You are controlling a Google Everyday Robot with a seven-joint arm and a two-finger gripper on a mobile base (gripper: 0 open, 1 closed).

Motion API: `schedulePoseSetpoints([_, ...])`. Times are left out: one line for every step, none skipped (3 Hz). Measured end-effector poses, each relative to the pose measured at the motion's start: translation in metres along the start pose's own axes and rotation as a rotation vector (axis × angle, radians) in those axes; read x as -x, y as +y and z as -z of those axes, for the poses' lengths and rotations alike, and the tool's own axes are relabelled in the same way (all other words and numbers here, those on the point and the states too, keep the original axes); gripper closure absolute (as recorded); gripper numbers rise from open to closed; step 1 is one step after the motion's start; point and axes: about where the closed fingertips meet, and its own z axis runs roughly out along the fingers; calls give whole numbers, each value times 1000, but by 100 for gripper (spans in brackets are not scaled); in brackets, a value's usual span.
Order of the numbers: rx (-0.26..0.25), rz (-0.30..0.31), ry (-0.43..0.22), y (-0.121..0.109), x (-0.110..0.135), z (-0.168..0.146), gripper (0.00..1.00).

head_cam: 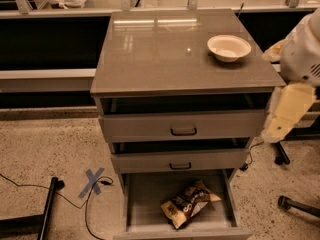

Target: Pick brown chip bag from bottom drawer and place on counter

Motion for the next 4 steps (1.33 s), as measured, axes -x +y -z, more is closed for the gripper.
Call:
schedulePoseSetpoints([23,55,-75,37,11,-83,0])
schedulePoseSetpoints([24,55,-74,37,10,-84,0])
schedulePoseSetpoints([78,115,-51,40,12,-112,0])
schedulePoseSetpoints([129,195,-60,55,3,-169,0])
